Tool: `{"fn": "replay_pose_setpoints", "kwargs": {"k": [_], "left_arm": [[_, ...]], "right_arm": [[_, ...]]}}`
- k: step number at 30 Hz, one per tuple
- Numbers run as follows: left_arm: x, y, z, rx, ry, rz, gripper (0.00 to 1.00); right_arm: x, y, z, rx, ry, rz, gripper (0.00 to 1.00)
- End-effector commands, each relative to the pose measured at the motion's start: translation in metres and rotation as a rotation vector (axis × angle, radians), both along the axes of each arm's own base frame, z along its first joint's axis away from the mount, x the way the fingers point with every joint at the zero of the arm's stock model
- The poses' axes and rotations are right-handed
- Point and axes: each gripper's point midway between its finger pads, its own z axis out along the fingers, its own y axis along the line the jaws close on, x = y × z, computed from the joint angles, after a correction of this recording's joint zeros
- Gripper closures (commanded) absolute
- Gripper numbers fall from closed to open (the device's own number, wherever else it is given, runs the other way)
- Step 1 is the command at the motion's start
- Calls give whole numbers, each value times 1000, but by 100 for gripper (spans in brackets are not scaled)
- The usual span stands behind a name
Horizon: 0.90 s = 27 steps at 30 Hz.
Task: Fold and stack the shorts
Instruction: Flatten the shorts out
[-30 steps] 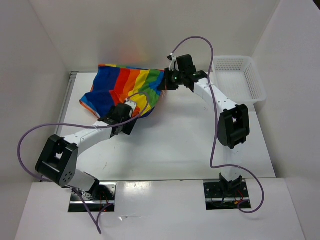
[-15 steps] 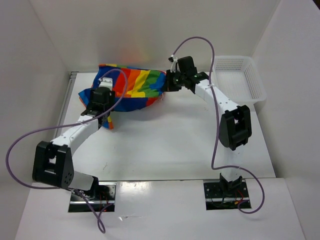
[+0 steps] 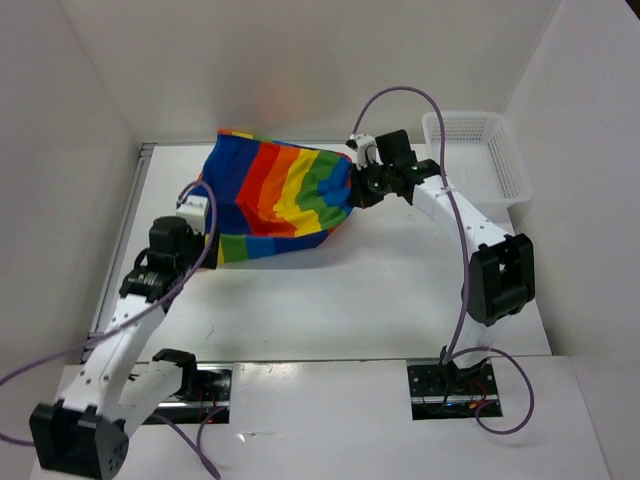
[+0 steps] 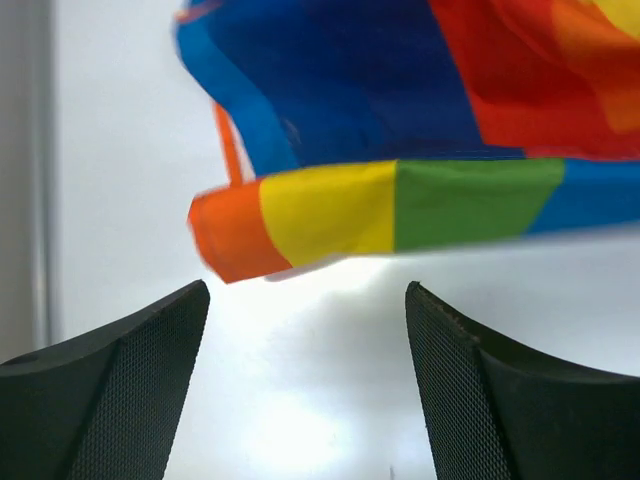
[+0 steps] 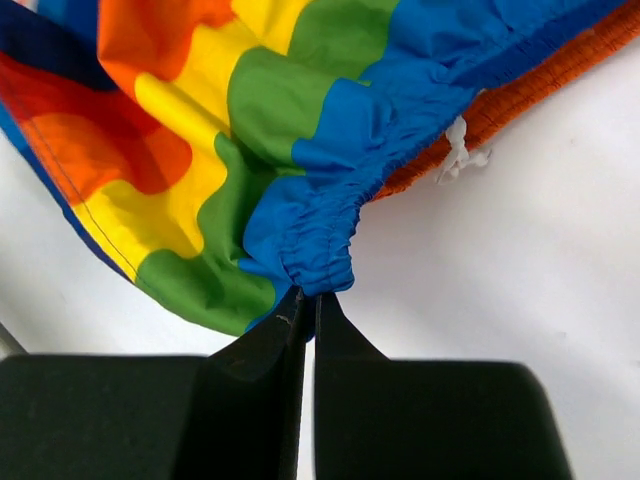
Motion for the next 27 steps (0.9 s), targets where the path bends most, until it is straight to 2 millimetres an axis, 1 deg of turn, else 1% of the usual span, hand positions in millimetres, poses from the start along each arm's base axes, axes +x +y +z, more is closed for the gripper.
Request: {"fn": "replay_pose_setpoints", "kwargs": {"k": [1, 2, 3, 4, 5, 6, 7, 9, 10, 11, 12, 13, 14, 15, 16, 17, 18, 19, 20, 21, 22, 23, 24, 25, 26, 27], "left_arm": [[-57, -21, -38, -57, 144, -126, 14], [-65, -22, -45, -54, 175, -134, 12], [-78, -22, -55, -55, 239, -140, 12], [-84, -23, -59, -61, 268, -148, 8], [-88, -27, -65, -64, 303, -164, 6], [-85, -27, -66, -64, 302, -164, 4], [-85, -27, -74, -51, 327, -160, 2], [-78, -22, -77, -30, 329, -137, 0], [-77, -23, -81, -25, 373, -136, 0], [-89, -28, -85, -49, 453, -164, 0], [-94, -32, -84, -66, 500, -180, 0], [-99, -35, -85, -79, 549, -191, 0], [-108, -36, -84, -85, 587, -196, 0], [-112, -35, -85, -84, 603, -194, 0], [-116, -36, -85, -82, 596, -204, 0], [-126, -33, -92, -73, 616, -196, 0], [-130, -35, -90, -61, 586, -218, 0], [-137, -34, -94, -45, 595, -220, 0], [-145, -34, -98, -40, 612, -230, 0], [-151, -35, -102, -22, 638, -246, 0], [-160, -34, -103, -15, 674, -252, 0], [-167, -32, -108, -8, 726, -248, 0], [-166, -34, -103, -3, 737, -257, 0], [-173, -32, -103, 2, 775, -254, 0], [-176, -29, -106, 17, 808, -244, 0], [-176, -28, -106, 34, 806, -244, 0]], "right_arm": [[-25, -15, -13, -91, -4, 108, 100], [-33, -14, -17, -85, 10, 135, 100], [-34, -15, -18, -96, 7, 149, 100], [-40, -16, -24, -99, 30, 164, 100], [-42, -17, -28, -106, 35, 171, 100], [-44, -18, -30, -114, 42, 178, 100], [-45, -21, -35, -134, 38, 188, 100], [-48, -30, -46, -187, 46, 187, 100], [-50, -35, -55, -218, 48, 202, 100], [-50, -43, -57, -250, 43, 178, 81], [-51, -46, -63, -271, 47, 180, 57], [-58, -52, -68, -298, 53, 198, 25], [-60, -55, -66, -309, 38, 202, 4], [-60, -63, -67, -347, 28, 186, 0], [-55, -67, -63, -368, -19, 175, 0], [-50, -71, -57, -391, -56, 167, 0], [-45, -83, -56, -456, -89, 139, 0], [-35, -89, -51, -504, -154, 147, 0], [-29, -95, -45, -545, -195, 150, 0], [-26, -102, -44, -595, -216, 160, 0], [-29, -106, -46, -642, -226, 226, 0], [-29, -100, -44, -650, -235, 277, 0], [-35, -97, -47, -672, -231, 328, 0], [-39, -91, -48, -698, -247, 395, 0], [-52, -77, -61, -729, -249, 465, 0], [-55, -75, -67, -787, -266, 486, 0]]}}
